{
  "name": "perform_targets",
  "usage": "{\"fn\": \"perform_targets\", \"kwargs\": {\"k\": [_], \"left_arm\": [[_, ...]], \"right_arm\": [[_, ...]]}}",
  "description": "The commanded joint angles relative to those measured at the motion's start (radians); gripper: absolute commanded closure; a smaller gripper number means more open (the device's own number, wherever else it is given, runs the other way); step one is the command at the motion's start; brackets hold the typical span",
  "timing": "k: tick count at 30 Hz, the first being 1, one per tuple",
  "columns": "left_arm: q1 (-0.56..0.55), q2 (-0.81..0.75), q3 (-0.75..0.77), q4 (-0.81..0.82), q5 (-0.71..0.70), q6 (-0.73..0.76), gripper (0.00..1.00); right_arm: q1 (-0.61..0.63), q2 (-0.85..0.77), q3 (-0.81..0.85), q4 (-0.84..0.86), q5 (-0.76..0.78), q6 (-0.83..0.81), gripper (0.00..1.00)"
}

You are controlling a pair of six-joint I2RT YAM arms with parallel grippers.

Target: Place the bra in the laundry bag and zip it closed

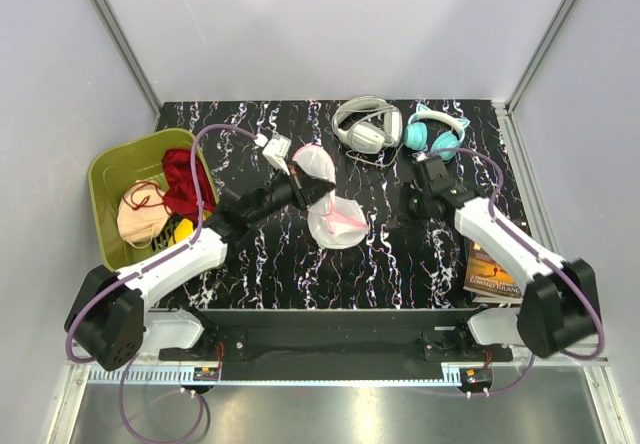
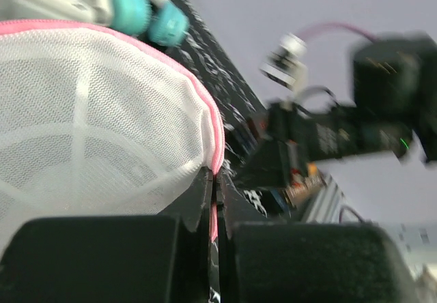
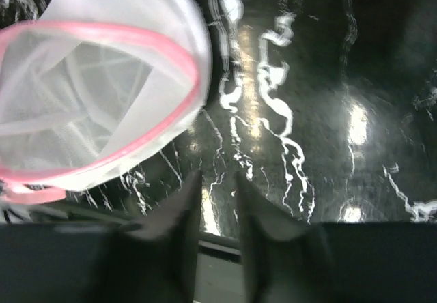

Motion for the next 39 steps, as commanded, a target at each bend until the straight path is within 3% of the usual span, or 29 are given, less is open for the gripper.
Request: {"fn": "perform_targets", "kwargs": {"k": [1,2,5,6,9,11,18,22,26,29,32,34,36,37,39], "left_arm": [[-0.002,-0.071,-0.038,0.167,0.268,0.151,1.0],[-0.002,-0.078,-0.046,0.167,0.29,0.173,1.0],[-0.002,-0.106,-0.093,0.198,0.364,0.213,1.0],[-0.002,-0.108,-0.099,0.195,0.382,0.227,1.0],[-0.002,-0.1,-0.106,0.208,0.431,0.228,1.0],[0.0,-0.098,-0.106,0.228,0.414,0.219,1.0],[0.003,-0.117,-0.08,0.244,0.373,0.178,1.0],[0.004,-0.114,-0.067,0.238,0.379,0.169,1.0],[0.006,-0.095,-0.05,0.261,0.39,0.142,1.0],[0.006,-0.083,-0.03,0.274,0.393,0.126,1.0],[0.006,-0.072,-0.012,0.281,0.407,0.113,1.0],[0.006,-0.062,-0.001,0.278,0.405,0.104,1.0],[0.006,-0.058,0.0,0.273,0.384,0.086,1.0],[0.006,-0.061,-0.003,0.277,0.346,0.077,1.0],[0.006,-0.065,-0.013,0.281,0.277,0.043,1.0]], "right_arm": [[-0.003,0.084,0.168,0.069,-0.223,-0.221,0.61],[-0.003,0.13,0.189,0.072,-0.243,-0.258,0.5],[-0.002,0.211,0.266,0.089,-0.349,-0.303,0.37],[-0.003,0.227,0.298,0.09,-0.371,-0.3,0.29],[0.003,0.259,0.302,0.156,-0.567,-0.277,0.22],[0.011,0.244,0.274,0.223,-0.682,-0.286,0.21],[0.015,0.062,-0.058,0.547,-0.698,-0.312,0.09],[0.032,0.0,-0.203,0.816,-0.75,-0.252,0.1],[0.095,0.031,-0.278,0.965,-0.75,-0.198,0.12],[0.135,0.061,-0.254,0.913,-0.661,-0.194,0.18],[0.143,0.065,-0.244,0.89,-0.566,-0.191,0.31],[0.143,0.051,-0.232,0.858,-0.509,-0.211,0.5],[0.144,0.04,-0.226,0.825,-0.46,-0.208,0.59],[0.143,0.028,-0.223,0.789,-0.414,-0.206,0.8],[0.143,0.009,-0.224,0.742,-0.339,-0.183,0.95]]}}
